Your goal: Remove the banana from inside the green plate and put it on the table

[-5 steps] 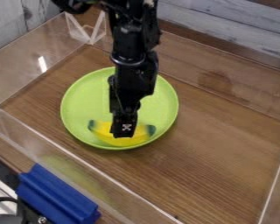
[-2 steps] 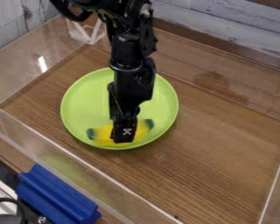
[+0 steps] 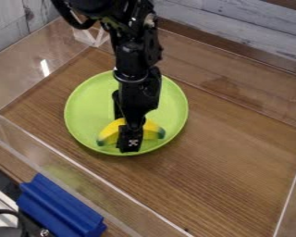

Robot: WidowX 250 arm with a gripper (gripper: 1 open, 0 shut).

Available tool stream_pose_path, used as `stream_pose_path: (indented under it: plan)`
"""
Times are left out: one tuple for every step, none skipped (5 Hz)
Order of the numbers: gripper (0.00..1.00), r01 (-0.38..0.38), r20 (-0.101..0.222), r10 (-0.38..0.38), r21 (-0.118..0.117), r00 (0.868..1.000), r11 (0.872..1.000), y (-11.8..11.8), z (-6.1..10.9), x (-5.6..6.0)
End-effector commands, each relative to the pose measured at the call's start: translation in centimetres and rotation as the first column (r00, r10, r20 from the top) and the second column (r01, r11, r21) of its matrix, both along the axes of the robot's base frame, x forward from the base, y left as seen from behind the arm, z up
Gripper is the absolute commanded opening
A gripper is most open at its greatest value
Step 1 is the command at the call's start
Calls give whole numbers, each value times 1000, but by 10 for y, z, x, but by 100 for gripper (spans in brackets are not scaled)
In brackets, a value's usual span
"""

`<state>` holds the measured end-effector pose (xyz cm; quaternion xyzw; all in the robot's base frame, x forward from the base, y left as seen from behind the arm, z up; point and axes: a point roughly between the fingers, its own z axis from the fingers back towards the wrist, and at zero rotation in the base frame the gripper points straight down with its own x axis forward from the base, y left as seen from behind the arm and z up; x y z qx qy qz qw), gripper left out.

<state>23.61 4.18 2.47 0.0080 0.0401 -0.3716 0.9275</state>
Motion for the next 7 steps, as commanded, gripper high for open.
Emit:
stream_pose_path:
  plan:
    - [0, -4, 28, 4, 6, 1000, 1000, 1, 4, 4]
    - [0, -10, 28, 10, -4, 1000, 1000, -1, 7, 2]
    - [0, -15, 28, 16, -14, 999, 1000, -4, 11, 1]
    - [0, -21, 29, 21, -23, 999, 1000, -6, 15, 0]
    - [0, -25, 27, 26, -30, 999, 999, -7, 18, -1]
    - [0, -35, 28, 36, -24, 999, 999, -7, 25, -2]
    - [0, -48, 31, 49, -16, 998, 999, -7, 34, -2]
